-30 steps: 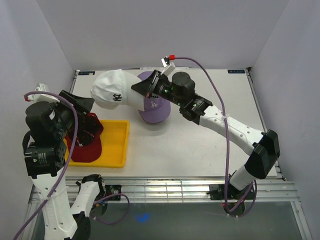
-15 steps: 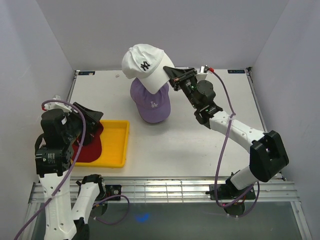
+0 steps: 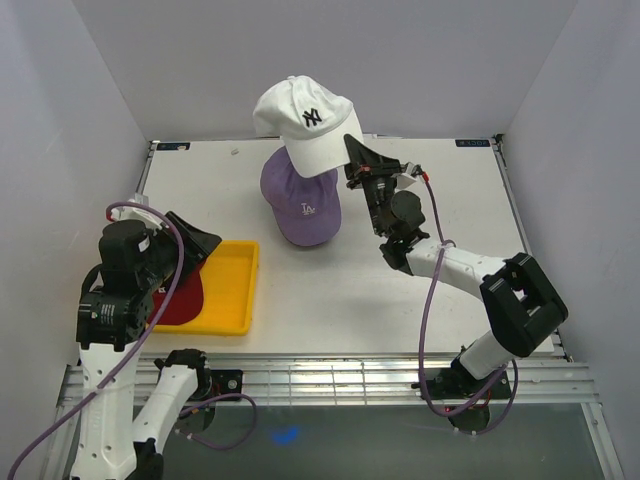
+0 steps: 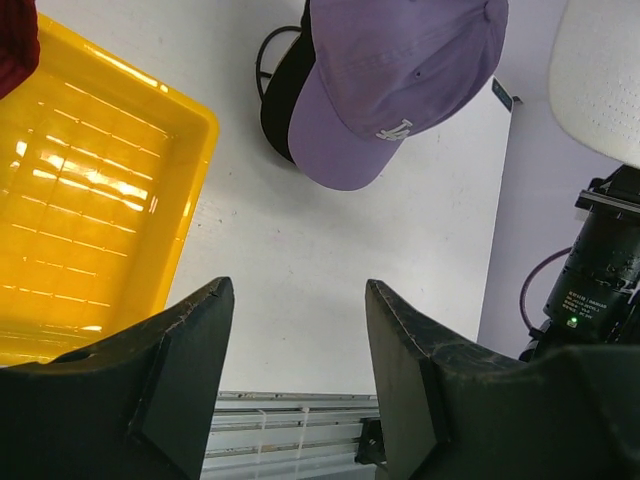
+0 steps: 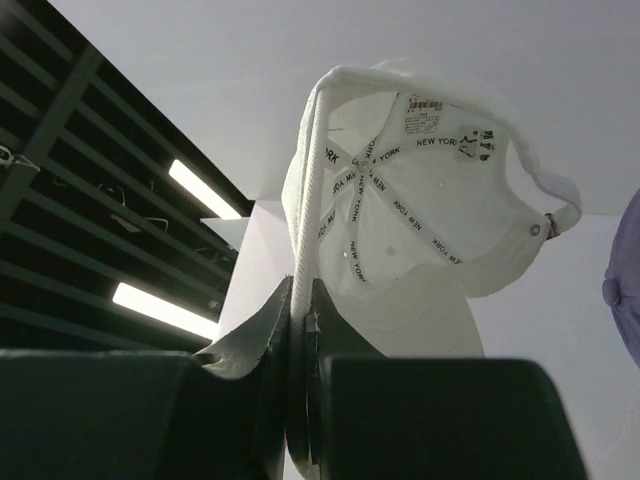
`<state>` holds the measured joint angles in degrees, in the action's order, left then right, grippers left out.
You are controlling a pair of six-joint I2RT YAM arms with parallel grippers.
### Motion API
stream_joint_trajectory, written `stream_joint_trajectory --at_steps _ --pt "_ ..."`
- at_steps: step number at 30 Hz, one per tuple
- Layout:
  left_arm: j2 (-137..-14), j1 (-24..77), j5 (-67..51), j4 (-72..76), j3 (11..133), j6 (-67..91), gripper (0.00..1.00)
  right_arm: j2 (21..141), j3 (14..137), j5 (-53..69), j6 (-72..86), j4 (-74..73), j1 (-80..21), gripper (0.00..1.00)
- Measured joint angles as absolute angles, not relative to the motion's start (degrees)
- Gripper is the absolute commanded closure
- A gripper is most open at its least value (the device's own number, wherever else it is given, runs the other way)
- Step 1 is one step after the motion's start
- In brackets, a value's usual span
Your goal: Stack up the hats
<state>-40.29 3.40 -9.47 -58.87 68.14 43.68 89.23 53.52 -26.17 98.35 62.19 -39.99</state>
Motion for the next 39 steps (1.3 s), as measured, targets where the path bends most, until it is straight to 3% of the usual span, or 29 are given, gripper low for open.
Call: stream_joint_trajectory --at_steps 12,39 --pt "-40.14 5.52 -8.03 -59.72 67.85 42.94 0.34 91.9 46.17 -35.16 100.05 71.31 -44.18 0.92" --pt "-39.2 6.63 -6.61 -60.18 67.02 42.41 0.34 101.89 41.15 -40.03 103.63 75.68 -48.88 0.92"
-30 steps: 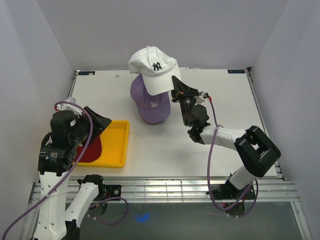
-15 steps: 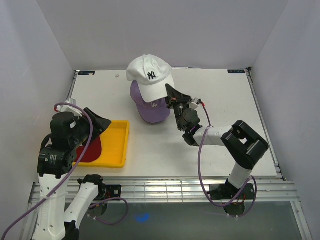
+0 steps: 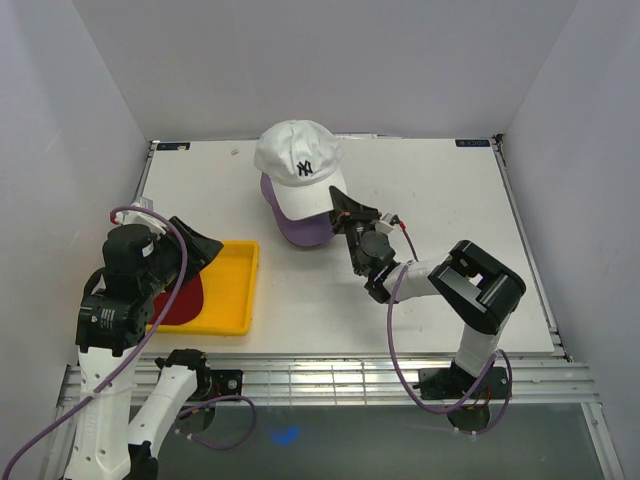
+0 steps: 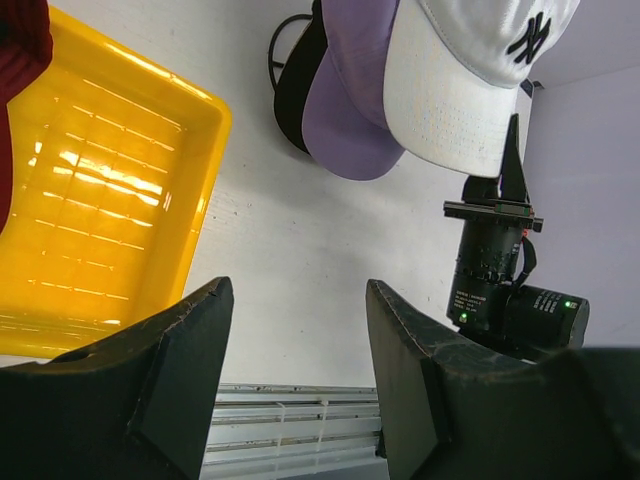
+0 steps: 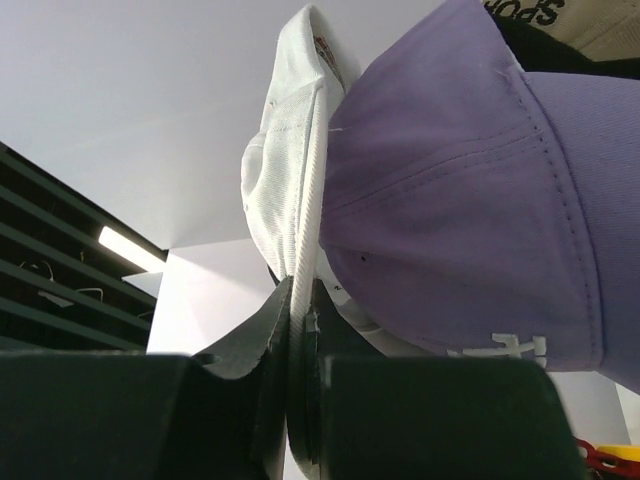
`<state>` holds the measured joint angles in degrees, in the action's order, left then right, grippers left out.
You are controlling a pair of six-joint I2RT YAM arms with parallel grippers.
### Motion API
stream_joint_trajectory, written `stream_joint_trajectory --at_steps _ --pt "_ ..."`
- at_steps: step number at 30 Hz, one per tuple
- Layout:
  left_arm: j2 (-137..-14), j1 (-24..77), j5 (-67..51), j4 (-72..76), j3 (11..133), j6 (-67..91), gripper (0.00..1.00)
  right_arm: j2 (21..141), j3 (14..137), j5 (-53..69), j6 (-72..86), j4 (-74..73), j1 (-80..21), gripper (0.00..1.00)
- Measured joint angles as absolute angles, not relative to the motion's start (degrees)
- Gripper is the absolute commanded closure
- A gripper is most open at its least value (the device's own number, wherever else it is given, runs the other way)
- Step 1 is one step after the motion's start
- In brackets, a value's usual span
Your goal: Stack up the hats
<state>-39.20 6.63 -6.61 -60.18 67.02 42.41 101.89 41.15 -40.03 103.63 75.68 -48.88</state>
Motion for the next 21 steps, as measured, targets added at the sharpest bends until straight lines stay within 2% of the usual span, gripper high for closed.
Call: stream_joint_trajectory --at_steps 21 --pt "-39.22 6.76 -6.15 -60.4 65.43 42.0 0.34 106.45 37.89 -39.66 108.03 79.99 -50.02 0.92"
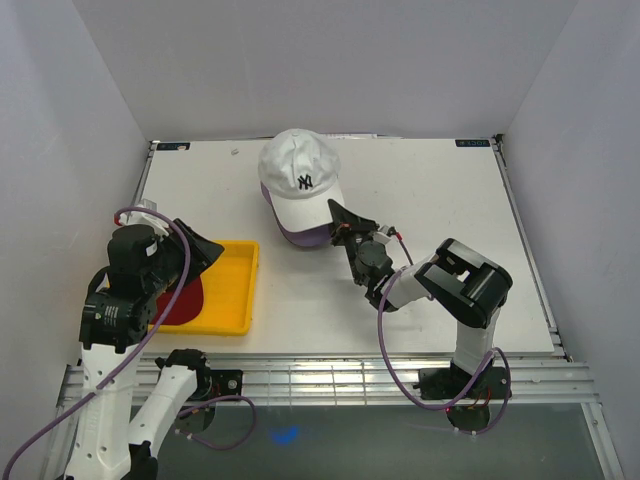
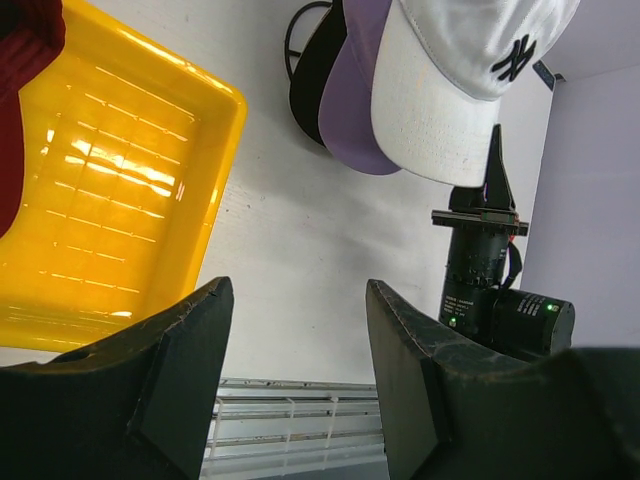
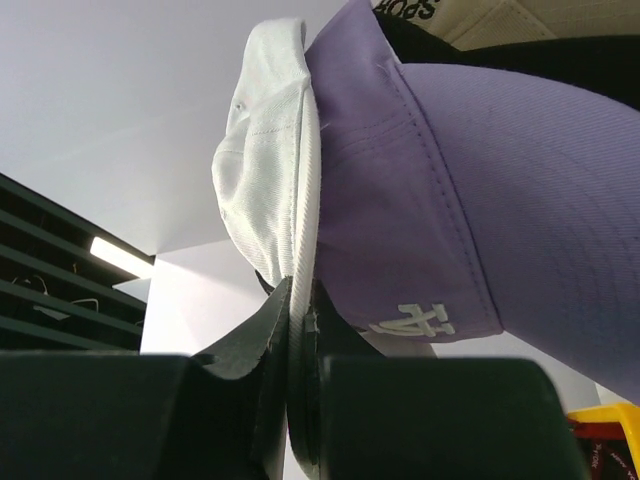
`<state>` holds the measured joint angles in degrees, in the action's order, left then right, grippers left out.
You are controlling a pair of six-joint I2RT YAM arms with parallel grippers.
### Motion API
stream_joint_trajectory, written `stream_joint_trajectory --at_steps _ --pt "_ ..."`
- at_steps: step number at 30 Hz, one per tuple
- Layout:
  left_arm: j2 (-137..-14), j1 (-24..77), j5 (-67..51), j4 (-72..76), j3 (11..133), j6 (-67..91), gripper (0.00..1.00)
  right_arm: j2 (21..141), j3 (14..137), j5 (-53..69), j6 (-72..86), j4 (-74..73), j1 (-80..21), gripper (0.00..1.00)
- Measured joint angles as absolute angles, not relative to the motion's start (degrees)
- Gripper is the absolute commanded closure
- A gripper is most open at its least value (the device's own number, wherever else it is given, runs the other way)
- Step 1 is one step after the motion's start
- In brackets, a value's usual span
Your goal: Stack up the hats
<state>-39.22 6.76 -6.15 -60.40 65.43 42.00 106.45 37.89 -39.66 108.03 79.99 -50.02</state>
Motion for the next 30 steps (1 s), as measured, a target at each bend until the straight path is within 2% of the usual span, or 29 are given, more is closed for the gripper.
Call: stream_joint_trajectory --at_steps 30 --pt "-39.27 6.96 -4.91 -60.49 64.1 41.78 0.34 105.78 32.29 -34.85 105.27 82.59 -49.5 0.92"
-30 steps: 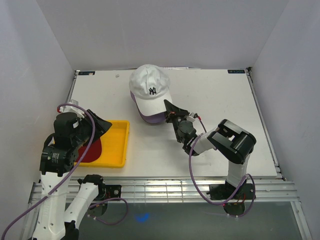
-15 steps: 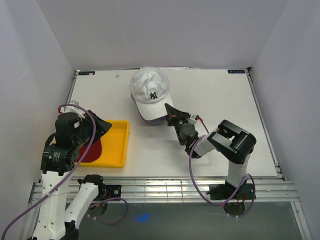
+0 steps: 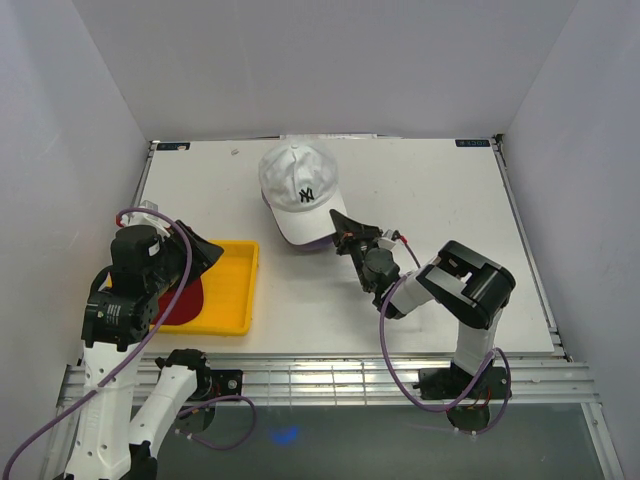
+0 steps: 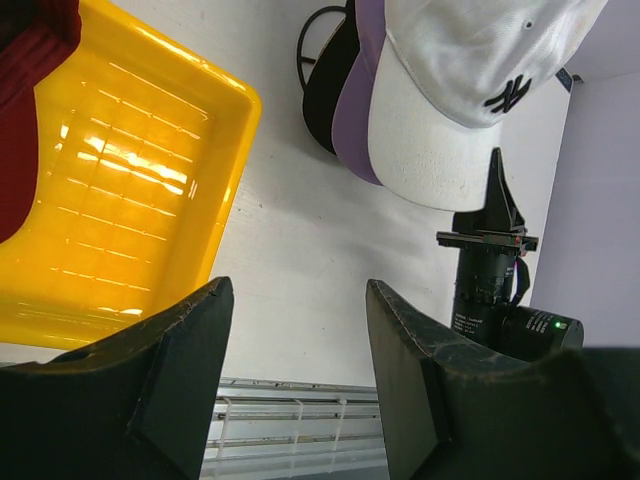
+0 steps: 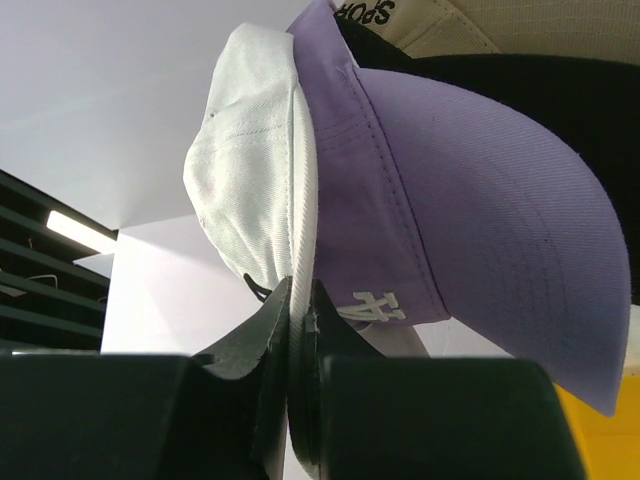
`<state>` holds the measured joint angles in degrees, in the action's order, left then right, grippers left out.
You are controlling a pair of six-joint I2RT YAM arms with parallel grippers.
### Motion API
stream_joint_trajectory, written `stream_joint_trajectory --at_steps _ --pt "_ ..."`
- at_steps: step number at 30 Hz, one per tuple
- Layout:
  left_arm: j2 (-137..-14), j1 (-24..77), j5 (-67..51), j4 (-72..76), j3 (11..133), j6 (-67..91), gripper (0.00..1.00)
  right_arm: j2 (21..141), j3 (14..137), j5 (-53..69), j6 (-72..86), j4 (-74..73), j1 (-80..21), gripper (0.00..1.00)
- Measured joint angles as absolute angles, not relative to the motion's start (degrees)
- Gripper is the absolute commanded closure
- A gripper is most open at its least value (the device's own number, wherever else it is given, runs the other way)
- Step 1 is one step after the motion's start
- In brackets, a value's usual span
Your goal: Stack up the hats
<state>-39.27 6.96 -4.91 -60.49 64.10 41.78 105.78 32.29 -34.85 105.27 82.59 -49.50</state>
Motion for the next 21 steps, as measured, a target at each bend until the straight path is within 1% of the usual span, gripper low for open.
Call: stream_joint_trajectory --at_steps 21 --pt "-39.09 7.05 -4.29 -61.06 62.39 41.76 0.34 104.75 30.96 -31.44 104.51 81.34 -48.38 0.92"
